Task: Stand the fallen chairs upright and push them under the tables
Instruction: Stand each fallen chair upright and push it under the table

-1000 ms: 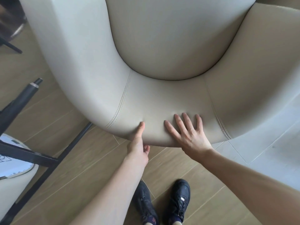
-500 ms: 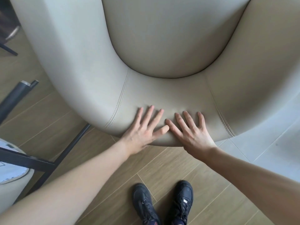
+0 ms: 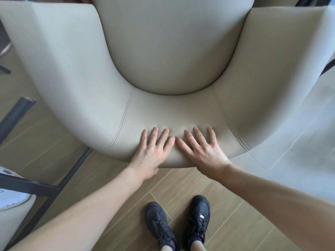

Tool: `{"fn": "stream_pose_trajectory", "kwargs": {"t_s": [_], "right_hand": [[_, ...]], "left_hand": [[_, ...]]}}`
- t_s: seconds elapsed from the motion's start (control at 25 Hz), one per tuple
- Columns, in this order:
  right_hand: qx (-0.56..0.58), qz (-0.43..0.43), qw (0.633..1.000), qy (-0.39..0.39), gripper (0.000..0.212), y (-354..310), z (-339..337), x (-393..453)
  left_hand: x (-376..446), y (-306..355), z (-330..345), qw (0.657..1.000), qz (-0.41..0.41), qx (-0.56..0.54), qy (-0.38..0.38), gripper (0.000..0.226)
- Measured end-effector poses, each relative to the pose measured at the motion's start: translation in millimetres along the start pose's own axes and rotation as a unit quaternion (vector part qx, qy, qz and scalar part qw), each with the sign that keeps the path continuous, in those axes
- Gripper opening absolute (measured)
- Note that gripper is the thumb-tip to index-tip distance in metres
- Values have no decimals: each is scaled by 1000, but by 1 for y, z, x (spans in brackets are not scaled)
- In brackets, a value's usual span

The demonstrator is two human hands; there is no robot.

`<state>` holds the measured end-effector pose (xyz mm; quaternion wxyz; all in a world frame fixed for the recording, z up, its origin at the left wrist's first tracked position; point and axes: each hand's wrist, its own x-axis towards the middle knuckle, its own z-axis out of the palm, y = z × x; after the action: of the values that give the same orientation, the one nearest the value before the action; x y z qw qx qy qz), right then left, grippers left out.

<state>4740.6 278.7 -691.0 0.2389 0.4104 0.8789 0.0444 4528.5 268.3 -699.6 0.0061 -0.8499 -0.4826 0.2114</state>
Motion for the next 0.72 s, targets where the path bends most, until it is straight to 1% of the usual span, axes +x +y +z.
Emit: {"fn": "stream_pose_trajectory", "kwargs": {"t_s": [0.12,0.24,0.36,0.44,0.6,0.72], "right_hand": [[4,-5,1000,-9,107,-8,-15,-26],[32,-17,999,-35,109,-15,-37,-52],[28,-28,997,-63,117,-9,-62,-75],[30,-34,996,-78,118,1,-79,-82],[55,-43,996,-56,110,18,-102,-91],[41,-53,997,-31,109,31,-120,-93]], "left_hand": [[-25,11,-12,999,13,-33,-24,115],[-53,20,-37,998,5,-41,-56,113],[-70,27,-59,996,12,-65,-62,111],[-75,27,-76,995,8,-80,-61,109],[-78,25,-107,993,6,-96,-62,107],[-76,17,-122,995,10,-92,-46,106]]}}
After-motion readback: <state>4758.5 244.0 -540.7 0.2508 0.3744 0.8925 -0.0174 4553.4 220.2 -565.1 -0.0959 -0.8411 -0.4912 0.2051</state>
